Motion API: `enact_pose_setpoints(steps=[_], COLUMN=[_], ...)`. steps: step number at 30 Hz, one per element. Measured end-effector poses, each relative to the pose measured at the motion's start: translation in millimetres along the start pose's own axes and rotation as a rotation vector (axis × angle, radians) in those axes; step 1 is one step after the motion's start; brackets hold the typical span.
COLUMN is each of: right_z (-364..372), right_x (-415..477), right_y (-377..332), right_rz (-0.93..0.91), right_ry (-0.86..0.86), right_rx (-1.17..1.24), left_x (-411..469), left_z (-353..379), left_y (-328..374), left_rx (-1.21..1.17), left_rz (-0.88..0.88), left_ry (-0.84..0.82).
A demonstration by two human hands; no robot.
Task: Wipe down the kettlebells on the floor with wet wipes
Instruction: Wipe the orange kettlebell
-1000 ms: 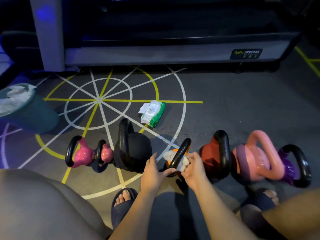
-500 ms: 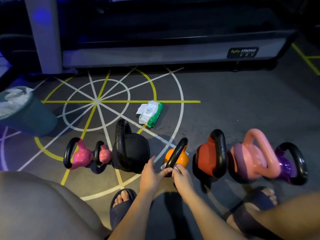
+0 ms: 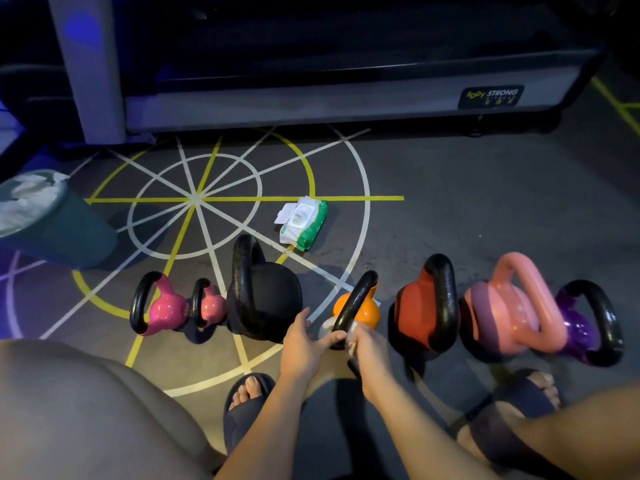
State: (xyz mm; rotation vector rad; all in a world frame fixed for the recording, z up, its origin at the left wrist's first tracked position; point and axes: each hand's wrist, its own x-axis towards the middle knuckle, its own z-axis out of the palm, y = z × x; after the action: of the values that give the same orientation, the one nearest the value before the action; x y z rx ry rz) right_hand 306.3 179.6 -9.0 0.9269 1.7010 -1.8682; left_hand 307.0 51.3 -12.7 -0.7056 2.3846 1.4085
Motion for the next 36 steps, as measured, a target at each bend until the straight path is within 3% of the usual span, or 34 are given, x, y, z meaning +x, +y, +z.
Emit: enact_pose_setpoints(steps=[3,8,10,13,16,19,23,25,31,36], right_z=[-9,-29,-30,-26,-22,-27,-34,-32,-28,-20], right_x=[-1,11,5,6,16,16,13,16,27,32], right_y=[28,36,28,21,17,4,-6,0,11,3], right_rz=[-0.104,-0.594,-0.594,-0.564,-0.432,-0.367,-0.05,0.011,-0.368,-0.514], right_ry=[-0.056,-0.038,-0.022,0.042,0.02,-0.115,-0.307,-0.301,-0.081,0.019], right_rx=[-0.338,-1.133,-1.267,-1.274,-1.108,-0.81,0.198,0.344,-0.826,-1.249], left_x=[0,-1,-2,-2,-2,-1,1,1,1,0], left_z=[-1,3,4,5,4,1,-1,0,-1,0], left_y=[1,1,1,1,2,2,2,1,-1,3], left_rx=[0.009,0.023,0.022,0.033,0.023,-0.001,-0.027,-0.022,-0.013,0.088], left_rz=[-0.004,0.012,0.012,0.017,0.007,0.007,0.001,0.004,0.009,0.043], left_ry=[-0.011,0.002,0.0,-0.009,-0.014,-0.023,-0.012,-0.015,-0.01,-0.015])
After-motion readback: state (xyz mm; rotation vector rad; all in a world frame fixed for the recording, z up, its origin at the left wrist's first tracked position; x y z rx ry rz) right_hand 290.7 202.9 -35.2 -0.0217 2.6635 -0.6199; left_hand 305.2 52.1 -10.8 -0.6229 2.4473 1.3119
